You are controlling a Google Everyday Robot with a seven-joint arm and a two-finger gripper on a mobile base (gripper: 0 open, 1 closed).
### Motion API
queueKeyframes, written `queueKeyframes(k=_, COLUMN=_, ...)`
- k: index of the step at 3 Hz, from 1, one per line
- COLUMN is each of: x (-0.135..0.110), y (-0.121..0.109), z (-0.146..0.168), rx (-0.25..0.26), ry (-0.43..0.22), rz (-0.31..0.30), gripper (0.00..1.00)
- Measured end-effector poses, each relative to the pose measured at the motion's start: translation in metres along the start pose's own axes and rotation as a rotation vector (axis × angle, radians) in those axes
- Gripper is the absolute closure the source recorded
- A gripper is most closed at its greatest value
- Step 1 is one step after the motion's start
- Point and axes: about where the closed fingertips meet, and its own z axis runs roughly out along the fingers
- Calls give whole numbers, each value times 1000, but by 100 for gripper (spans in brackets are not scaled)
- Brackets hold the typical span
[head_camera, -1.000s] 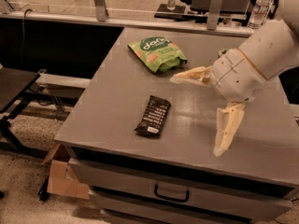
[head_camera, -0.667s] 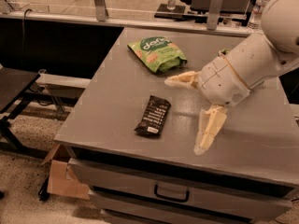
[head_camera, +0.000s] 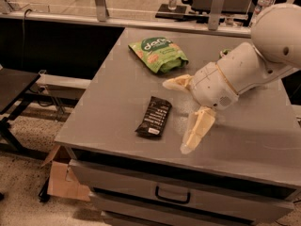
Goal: Move rxbar chocolate near green rice chip bag
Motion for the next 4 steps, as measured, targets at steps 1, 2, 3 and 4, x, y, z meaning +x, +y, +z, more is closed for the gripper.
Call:
queueKeyframes(k=1, x=0, y=-3, z=-1, rx=14, ry=-3, rz=5, gripper=0)
queueKeyframes(k=2, x=-1, y=-22, z=-7, rx=126, ry=-25, rz=45, gripper=0)
queueKeyframes(k=3, x=4, y=-36, z=-36, rx=354, ry=-54, rz=207, gripper=0)
queueKeyframes(k=4, x=10, y=-44, z=-50, rx=431, ry=-74, rz=321, gripper=0)
